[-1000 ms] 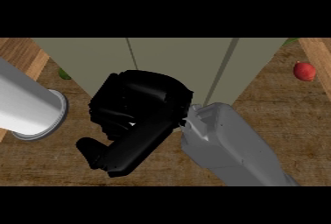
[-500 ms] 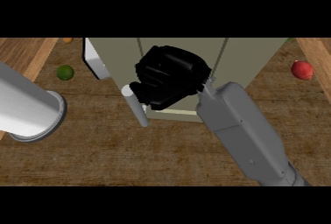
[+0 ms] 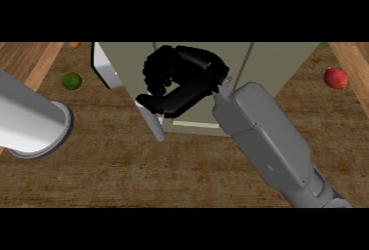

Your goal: Pick up the bottled water, place it into the cabinet and close the cabinet

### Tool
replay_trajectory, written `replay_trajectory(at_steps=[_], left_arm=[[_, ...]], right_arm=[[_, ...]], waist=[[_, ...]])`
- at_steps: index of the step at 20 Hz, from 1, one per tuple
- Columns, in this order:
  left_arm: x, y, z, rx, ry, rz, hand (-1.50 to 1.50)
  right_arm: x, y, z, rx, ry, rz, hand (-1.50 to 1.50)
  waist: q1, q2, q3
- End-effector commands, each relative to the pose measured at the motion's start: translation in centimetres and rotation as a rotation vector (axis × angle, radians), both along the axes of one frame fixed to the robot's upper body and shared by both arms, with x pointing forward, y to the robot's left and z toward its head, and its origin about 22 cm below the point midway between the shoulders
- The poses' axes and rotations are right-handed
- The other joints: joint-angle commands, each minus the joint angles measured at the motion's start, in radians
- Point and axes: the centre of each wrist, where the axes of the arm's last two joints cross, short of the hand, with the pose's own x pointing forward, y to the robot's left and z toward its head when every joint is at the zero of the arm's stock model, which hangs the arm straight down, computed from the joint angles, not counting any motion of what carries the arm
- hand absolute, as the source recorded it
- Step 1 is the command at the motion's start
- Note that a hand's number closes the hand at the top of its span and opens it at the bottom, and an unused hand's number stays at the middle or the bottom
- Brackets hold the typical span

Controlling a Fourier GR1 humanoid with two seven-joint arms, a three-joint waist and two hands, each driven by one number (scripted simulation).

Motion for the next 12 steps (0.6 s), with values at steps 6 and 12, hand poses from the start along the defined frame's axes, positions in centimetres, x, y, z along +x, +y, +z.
replay_trajectory(at_steps=[6,12], left_arm=[[0.6,-0.3,0.2,-0.009,-0.023,-0.051,-1.5],[1.4,-0.7,0.1,-0.015,-0.026,-0.078,-1.5]], right_arm=[[1.9,0.0,6.2,0.104,-0.158,-0.251,-1.5],[2.6,-1.1,6.5,0.095,-0.174,-0.273,-1.5]], waist=[[0.008,0.003,0.003],[0.004,0.007,0.003]])
